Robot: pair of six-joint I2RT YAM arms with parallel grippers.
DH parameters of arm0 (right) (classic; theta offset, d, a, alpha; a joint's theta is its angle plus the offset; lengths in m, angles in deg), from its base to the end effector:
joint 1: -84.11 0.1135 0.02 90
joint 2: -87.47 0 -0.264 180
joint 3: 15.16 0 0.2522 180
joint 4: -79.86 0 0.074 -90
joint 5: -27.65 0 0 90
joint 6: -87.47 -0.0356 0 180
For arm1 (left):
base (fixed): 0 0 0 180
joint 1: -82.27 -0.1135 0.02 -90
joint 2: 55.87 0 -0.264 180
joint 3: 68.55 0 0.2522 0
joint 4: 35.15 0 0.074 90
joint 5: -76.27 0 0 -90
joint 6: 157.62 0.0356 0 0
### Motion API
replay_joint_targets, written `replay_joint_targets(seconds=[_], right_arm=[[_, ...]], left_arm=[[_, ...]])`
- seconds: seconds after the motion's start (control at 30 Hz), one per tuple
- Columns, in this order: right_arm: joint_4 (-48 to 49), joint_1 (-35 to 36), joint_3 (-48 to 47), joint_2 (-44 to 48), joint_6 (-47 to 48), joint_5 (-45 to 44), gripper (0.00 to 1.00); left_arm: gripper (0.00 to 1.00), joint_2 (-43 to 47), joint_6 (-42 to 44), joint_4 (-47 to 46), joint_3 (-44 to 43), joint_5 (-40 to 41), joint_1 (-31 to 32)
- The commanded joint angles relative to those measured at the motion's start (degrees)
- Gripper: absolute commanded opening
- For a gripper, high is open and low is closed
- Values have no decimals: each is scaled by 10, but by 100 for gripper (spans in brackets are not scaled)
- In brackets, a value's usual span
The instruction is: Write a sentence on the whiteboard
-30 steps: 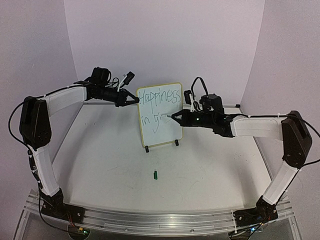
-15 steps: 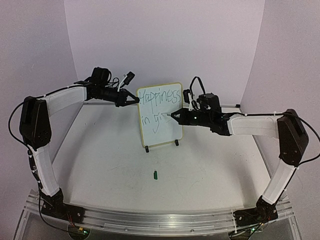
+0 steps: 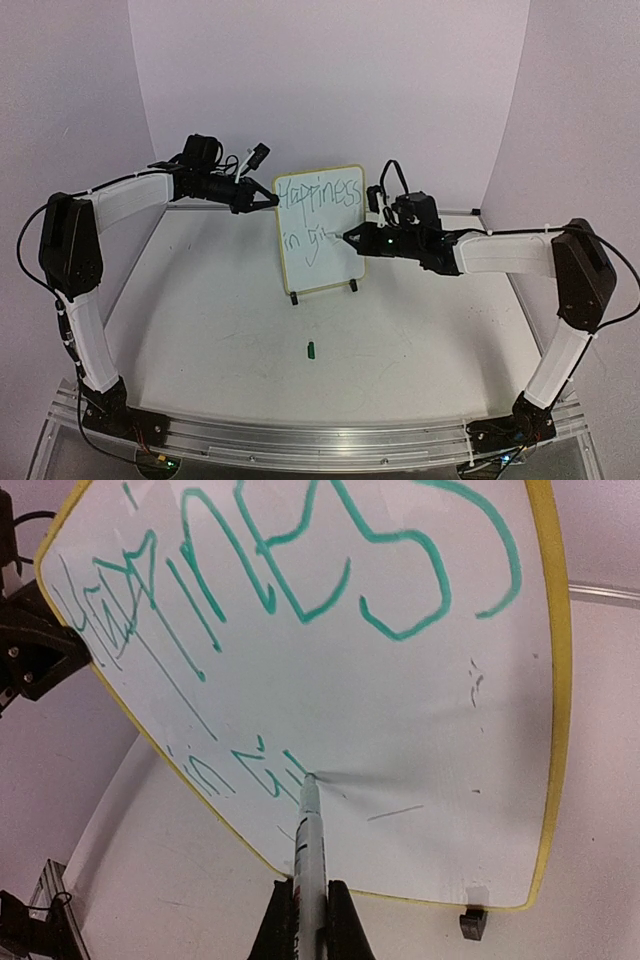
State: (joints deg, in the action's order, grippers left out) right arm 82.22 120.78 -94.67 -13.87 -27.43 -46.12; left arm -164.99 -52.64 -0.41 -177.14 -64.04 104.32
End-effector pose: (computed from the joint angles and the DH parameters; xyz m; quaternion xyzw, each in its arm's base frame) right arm 0.3213 0.2517 0.2425 -0.1639 0.7957 0.3916 0.4320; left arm 0.3953 -0.1897 0.3047 0.4405 0.7002 -0.4024 0.3920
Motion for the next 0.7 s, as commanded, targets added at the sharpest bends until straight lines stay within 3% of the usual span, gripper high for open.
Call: replay_joint_targets(seconds=[0.0,0.67], right_arm=[[-1,-3,17,5,-11,-33,0],[-2,-3,-23,40,-2,-54,0]], left_arm=[[0,-10,15,93,26,21,17],[0,-7,16,93,26,23,17]])
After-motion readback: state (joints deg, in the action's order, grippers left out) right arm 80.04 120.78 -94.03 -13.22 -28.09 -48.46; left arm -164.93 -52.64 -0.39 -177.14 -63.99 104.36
